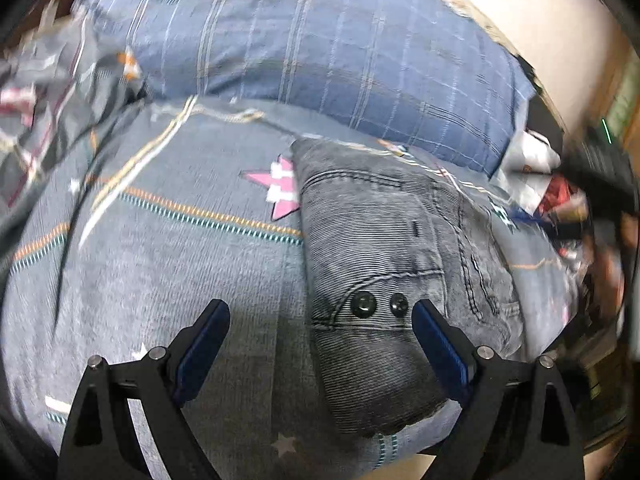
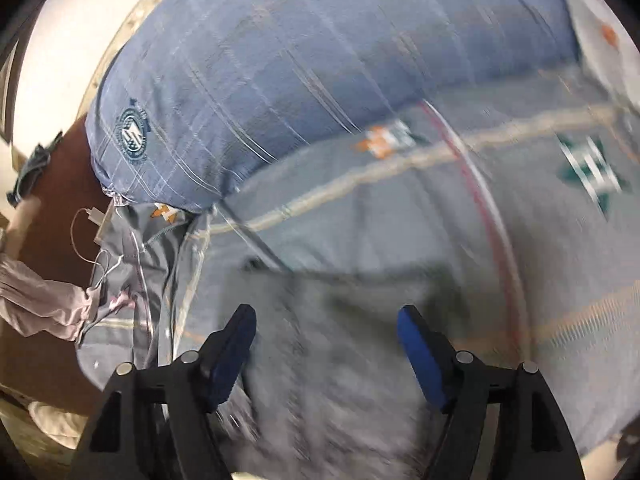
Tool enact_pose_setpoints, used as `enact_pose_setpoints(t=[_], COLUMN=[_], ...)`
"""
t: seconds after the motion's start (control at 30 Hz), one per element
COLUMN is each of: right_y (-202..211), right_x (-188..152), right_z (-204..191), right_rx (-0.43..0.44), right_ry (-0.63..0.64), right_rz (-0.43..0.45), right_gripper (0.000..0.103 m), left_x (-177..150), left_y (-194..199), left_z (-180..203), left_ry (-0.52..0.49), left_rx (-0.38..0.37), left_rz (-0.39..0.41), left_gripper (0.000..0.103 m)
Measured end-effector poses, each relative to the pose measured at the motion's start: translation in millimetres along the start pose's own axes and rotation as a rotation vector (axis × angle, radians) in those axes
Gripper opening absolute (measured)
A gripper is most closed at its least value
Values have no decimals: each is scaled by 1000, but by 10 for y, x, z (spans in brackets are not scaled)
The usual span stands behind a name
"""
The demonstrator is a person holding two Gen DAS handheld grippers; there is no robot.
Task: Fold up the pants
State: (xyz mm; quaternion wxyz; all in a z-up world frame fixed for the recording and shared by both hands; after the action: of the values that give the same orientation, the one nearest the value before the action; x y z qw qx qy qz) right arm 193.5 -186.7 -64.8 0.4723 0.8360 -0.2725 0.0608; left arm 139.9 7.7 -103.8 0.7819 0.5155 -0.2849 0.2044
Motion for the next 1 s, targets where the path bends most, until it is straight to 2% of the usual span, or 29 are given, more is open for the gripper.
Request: enact_pose_setpoints(t=[0.1,0.17,0.23,0.3,0.4,0.5,0.67,1.0], right_y=[-33,-114,-194,-257,-362,-352,-345,-334], right_x=[-199,-296,-356,-403,-435,-433,-434,-449], right_z=[371,489,500,488,498,537,533,463], right_rx=[60,119,200,243,278,326,324,280], right_ry=[-62,-86,-92,-80,-68,-101,-87,-46], right_rz=[-39,-56,-74,-80,-75,-51,-35,-9], right_gripper=[77,76,76,76,77,77,77,77], left_x=[30,72,103,134,176,221,222,235], left_y=[-46,-75,-103,-123,-81,-81,-107,-76], left_z=[-87,-111,-94,-50,-33,-45,-3,53], left_ry=[119,152,129,94,37,9,-43,-61], left_rx=[-35,-24,16,61,143,191,233,234], left_rz=[-50,-67,-75,-85,-66,-62,-79,-91], left_gripper=[92,92,92,92,92,92,92,92])
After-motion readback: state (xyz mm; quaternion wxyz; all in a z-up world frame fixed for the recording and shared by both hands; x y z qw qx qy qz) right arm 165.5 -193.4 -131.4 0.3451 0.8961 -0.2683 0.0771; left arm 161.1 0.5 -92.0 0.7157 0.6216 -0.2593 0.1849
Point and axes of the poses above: each gripper's, at about its wrist camera, not at the fingertips, and y roughly against the way its jaws point, z to its right, x to its top, the point moved 8 cm from there along -y, roughly the way its jaws point, and after that the axes turned 5 degrees about -y, right-handed, at the moved point
